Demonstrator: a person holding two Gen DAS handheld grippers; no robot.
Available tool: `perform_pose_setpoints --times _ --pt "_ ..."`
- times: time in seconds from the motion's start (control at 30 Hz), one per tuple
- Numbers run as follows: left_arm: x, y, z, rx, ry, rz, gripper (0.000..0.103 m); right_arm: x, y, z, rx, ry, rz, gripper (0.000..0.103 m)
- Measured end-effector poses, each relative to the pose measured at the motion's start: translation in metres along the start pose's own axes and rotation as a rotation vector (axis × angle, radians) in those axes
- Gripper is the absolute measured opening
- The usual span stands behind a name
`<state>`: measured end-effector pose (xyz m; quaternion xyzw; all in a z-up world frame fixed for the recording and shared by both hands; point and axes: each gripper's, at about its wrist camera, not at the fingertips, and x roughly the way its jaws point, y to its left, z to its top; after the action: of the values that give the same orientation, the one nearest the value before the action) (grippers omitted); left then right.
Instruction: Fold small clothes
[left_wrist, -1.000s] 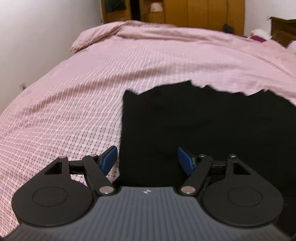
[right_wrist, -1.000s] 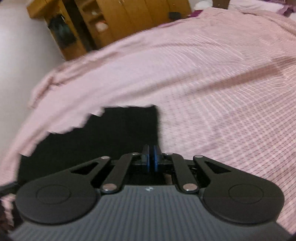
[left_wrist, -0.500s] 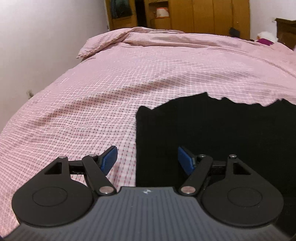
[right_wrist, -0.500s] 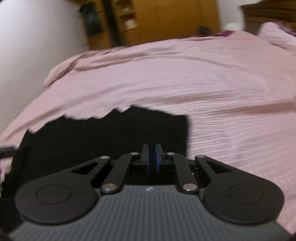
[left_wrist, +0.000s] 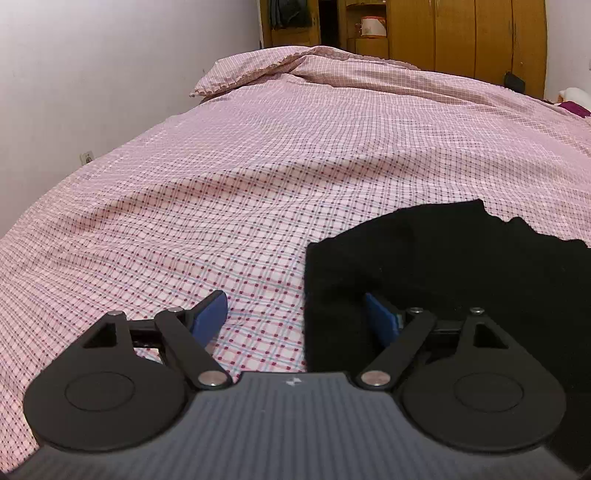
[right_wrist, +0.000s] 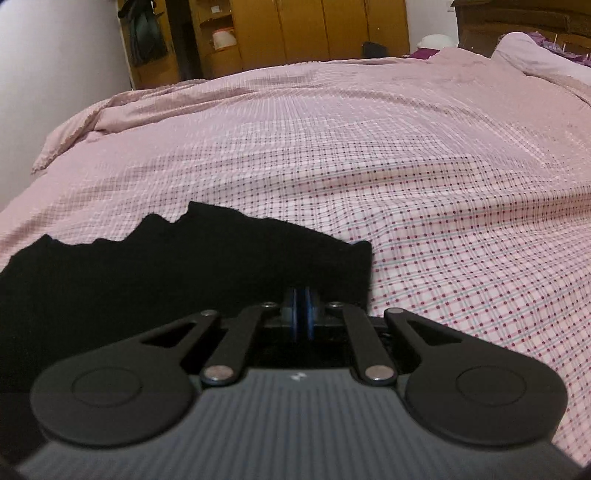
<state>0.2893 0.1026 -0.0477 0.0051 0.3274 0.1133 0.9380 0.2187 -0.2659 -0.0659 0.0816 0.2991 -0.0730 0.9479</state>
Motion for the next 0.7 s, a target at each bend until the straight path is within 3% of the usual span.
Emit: perform_pose_setpoints --times 0.13,0.2,0.27,0.33,0.7 --pt "-0.013 0.005 0.004 0.012 0.019 -0.027 0.085 -0.011 0.001 0.002 0.020 0.007 -0.001 0.007" --pt "-0.025 0.009 0.006 0.022 0.023 -0.034 0.085 -0.027 0.001 0.001 0.026 0.012 0.012 0.013" --pt "-0.040 0.015 0.007 0.034 0.019 -0.044 0.085 -0.046 0.000 -0.002 0.027 -0.004 0.036 0.039" --pt "-0.057 0.020 0.008 0.040 0.011 -0.054 0.085 -0.066 0.001 -0.004 0.027 -0.036 0.061 0.050" --pt "-0.146 0.041 -0.010 0.025 0.055 -0.154 0.086 -0.167 0.016 -0.021 0.030 -0.073 0.151 0.050"
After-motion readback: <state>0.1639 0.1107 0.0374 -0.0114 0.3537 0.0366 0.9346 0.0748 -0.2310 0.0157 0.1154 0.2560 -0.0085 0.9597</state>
